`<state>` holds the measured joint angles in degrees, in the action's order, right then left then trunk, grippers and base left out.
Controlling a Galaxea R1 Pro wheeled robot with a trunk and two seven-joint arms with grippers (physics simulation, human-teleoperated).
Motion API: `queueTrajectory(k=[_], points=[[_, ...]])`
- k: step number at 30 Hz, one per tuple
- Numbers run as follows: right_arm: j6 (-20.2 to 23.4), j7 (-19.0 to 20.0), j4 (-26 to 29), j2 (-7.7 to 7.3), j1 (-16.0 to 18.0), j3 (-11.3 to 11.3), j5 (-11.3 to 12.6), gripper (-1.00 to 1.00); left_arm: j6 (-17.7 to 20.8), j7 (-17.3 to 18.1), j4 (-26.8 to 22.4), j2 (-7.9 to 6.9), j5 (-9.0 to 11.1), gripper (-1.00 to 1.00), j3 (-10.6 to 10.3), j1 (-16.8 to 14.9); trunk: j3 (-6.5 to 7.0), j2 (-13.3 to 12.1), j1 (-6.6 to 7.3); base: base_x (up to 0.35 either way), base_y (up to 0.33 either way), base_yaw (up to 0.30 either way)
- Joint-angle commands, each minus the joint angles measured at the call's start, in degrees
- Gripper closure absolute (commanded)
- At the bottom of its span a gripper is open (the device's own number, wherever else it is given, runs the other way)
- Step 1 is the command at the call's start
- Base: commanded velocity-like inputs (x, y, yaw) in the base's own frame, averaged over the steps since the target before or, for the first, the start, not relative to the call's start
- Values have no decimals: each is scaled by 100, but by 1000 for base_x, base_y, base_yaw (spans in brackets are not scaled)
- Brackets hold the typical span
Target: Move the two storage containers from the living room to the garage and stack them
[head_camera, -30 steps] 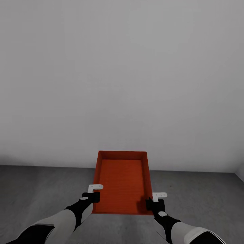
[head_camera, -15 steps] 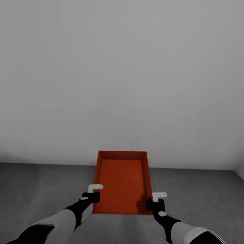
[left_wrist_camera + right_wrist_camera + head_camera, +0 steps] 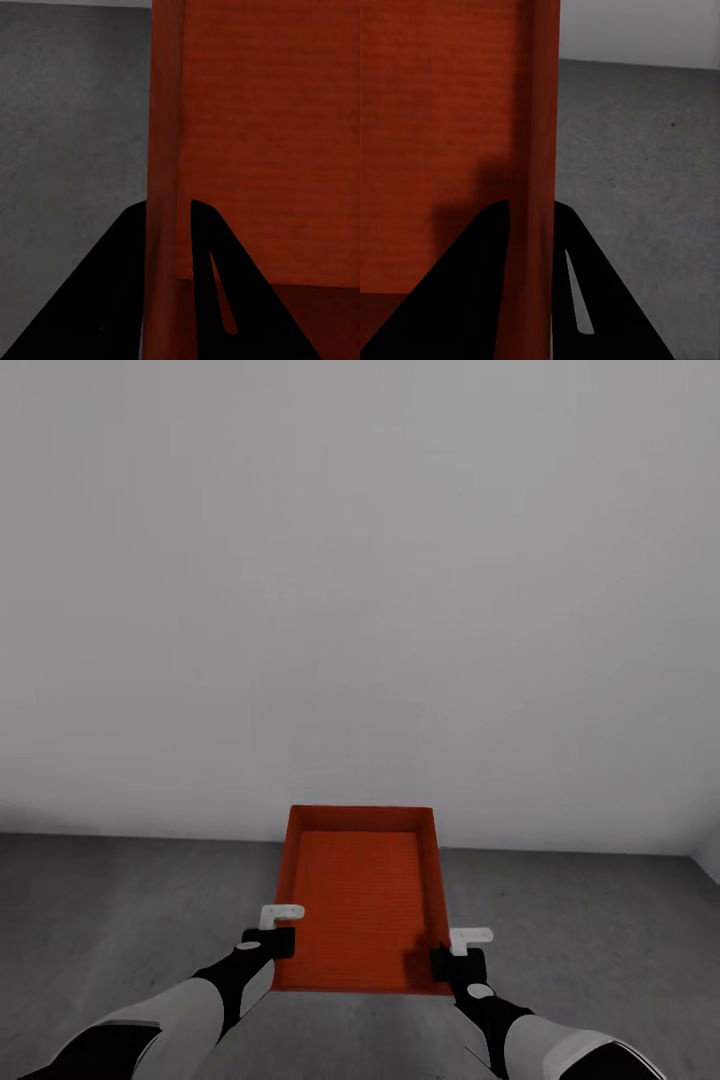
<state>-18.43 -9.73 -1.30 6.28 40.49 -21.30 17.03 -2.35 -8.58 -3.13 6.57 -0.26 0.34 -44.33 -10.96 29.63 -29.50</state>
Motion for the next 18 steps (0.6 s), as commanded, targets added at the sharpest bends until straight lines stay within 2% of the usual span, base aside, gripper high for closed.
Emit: queueTrajectory(k=[1,18], points=[[-64,6,15,5,5,257,-113,100,-20,-73,29,-344,-12,100,300,-5,-19,10,-2,0,0,0],[-64,6,15,5,5,257,-113,100,-22,-68,73,-341,-18,100,300,-5,-174,10,-2,0,0,0]])
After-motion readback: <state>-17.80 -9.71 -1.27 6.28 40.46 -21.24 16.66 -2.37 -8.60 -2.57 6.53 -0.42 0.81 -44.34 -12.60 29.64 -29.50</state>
